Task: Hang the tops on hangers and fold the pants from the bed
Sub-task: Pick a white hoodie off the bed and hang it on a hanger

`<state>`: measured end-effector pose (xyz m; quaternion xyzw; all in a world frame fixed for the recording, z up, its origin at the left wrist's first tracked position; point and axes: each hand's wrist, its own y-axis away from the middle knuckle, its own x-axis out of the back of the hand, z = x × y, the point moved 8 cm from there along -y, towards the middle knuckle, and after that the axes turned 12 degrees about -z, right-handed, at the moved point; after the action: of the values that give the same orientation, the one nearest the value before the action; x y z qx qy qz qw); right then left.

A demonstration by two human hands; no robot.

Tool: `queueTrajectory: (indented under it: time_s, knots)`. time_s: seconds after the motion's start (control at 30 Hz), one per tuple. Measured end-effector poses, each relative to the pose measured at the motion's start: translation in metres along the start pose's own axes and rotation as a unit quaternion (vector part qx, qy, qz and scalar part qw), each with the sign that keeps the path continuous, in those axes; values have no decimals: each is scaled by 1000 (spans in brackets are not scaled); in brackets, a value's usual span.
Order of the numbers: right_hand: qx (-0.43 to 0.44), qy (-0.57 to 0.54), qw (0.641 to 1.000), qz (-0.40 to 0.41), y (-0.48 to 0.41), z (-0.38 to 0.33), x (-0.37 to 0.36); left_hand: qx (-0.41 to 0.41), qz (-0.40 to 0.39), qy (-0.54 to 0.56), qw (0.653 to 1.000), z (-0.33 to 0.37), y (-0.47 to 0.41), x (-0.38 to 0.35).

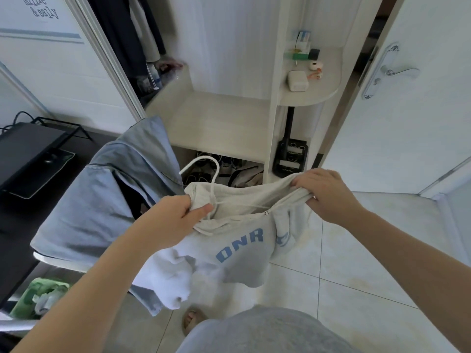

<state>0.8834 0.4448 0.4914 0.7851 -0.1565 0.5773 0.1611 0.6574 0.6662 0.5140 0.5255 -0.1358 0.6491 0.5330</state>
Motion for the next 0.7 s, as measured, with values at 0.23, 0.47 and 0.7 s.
queueTrajectory:
  time_s: [0.23,0.47,0.7]
  knots:
    - [92,-168,979,-72,-9,-87,20,-54,19,-48,997,56,-12,-12]
    - [135,-155,971,-123,-12,-120,18,-63,35,-15,997,68,-19,-12]
    - [88,-185,964,-168,-9,-92,19,-56,90,63,992,53,-13,1]
